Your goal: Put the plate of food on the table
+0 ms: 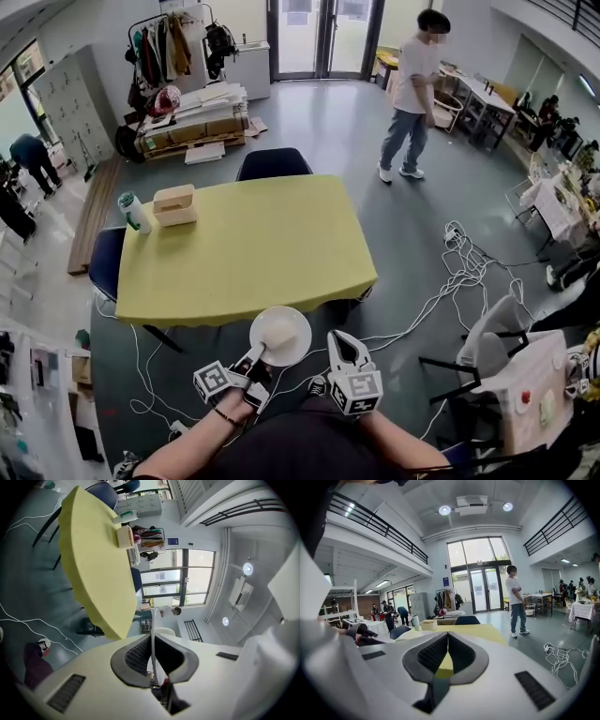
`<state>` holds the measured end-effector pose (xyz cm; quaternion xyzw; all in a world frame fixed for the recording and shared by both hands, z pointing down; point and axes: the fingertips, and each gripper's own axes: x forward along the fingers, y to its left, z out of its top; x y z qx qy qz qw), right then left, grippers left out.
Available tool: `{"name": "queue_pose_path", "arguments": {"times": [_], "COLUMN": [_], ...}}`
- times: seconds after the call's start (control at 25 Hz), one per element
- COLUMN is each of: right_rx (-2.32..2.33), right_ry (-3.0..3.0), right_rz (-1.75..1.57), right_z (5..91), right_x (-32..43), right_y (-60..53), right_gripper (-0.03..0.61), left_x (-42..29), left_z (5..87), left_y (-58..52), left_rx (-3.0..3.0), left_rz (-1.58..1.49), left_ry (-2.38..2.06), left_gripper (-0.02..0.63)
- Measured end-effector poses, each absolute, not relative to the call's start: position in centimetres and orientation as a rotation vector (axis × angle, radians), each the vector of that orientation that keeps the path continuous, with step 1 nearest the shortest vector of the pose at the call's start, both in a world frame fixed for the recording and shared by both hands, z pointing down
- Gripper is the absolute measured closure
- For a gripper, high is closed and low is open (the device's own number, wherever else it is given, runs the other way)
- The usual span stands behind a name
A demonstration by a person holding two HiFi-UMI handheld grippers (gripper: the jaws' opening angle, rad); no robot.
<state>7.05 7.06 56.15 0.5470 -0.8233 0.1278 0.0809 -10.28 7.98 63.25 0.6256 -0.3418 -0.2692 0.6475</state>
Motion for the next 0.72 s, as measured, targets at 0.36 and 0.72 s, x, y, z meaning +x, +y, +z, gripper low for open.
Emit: {"name": "queue_pose_path", "arguments": {"times": [0.36, 0.72], "right_rx": [1.498, 1.413], "right_ry": [-2.548, -2.588], "right_rz": [0.333, 0.358], "right_z": [55.1, 55.7], "right_x": [10.3, 10.6], "right_y": [-1.7, -6.2], "right_gripper": [0.566, 0.566], "left_x": [-6.3, -5.2], "left_z": [62.6, 63.0], "left_y": [1.0, -2.8], "left_rx": [1.390, 1.377], "left_rz": [-0.700, -0.722], "left_ry": [-0.835, -0.885], "left_gripper": [0.592, 0.592]}}
